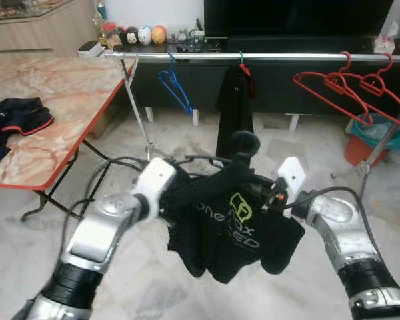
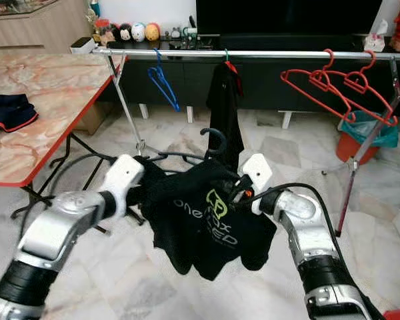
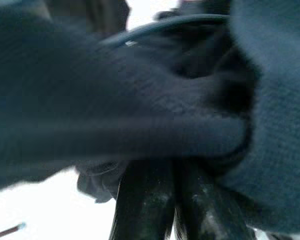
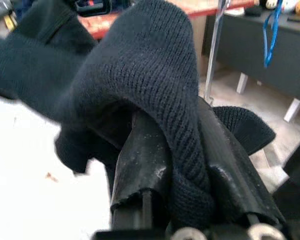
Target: Hang hanger
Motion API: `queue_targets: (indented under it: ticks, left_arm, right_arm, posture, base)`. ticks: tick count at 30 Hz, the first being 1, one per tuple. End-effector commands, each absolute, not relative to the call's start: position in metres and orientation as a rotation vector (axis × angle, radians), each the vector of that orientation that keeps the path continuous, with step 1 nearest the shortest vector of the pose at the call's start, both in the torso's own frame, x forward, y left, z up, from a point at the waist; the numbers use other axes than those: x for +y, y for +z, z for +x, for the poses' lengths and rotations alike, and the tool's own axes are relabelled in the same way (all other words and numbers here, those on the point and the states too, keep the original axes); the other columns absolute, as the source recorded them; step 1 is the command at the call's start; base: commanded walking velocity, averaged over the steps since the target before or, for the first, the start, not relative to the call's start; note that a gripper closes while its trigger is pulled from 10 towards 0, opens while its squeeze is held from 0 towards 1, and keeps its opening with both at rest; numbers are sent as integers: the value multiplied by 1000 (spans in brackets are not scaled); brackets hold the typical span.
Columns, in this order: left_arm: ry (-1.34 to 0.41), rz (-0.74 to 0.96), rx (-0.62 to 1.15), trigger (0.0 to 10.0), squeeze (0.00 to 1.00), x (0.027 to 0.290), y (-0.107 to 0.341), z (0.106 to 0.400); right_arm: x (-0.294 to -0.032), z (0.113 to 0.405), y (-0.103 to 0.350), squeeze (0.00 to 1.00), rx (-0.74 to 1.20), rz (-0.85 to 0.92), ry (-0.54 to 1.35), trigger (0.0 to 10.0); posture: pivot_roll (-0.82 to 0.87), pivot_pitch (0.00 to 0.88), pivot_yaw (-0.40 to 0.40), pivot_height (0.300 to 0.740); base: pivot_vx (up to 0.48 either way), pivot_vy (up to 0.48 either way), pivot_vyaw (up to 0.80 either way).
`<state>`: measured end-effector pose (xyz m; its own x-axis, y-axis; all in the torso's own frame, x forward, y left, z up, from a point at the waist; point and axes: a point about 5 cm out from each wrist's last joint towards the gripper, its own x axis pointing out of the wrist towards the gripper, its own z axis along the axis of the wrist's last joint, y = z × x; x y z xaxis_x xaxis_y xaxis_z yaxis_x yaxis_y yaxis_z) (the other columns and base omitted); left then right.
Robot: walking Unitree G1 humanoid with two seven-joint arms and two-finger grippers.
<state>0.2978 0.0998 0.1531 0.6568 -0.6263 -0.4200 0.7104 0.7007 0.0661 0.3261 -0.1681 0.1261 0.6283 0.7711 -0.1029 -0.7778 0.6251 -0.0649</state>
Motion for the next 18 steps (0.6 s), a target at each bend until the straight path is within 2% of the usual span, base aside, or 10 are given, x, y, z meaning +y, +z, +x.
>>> queue_targets:
  ticks: [1,5,6,7,8,13,14,18]
  left_arm:
    - [-959,201,403,0,0,70,149,281]
    - [-981,241,403,0,0,68,147,278]
    - [-987,281,389,5176,0,65,146,276]
    - [-987,281,389,5176,0,65,146,276]
    - [-971,287,375,10000,0,63,147,278]
    - [-896,250,311,10000,0,62,156,286]
    - [-878,239,294,10000,1000,63,159,289]
    - [-841,261,233,10000,1000,70,169,296]
  right_arm:
    - [-146,328,148,0,-58,-75,964,10000]
    - [-144,327,148,0,-57,-68,975,10000]
    - [-143,325,147,0,-54,-54,990,10000]
    - [-143,325,147,0,-54,-54,990,10000]
    - [-142,324,146,0,-51,-55,998,10000]
    - [-141,321,140,0,-12,-75,1029,10000]
    - [-141,320,139,0,-3,-80,1040,10000]
    - [-141,317,133,0,26,-96,1056,10000]
  posture:
    - [19,0,90,719]
    - [21,0,92,719]
    - [21,0,94,719]
    - [21,0,94,719]
    - [21,0,94,719]
    - [22,0,97,719]
    - [22,0,97,719]
    - [24,0,99,719]
  base:
    - [0,0,0]
    - [0,0,0]
    - [0,0,0]
    - [0,0,0]
    - [0,0,0]
    - [0,0,0]
    - [0,0,0]
    - [0,0,0]
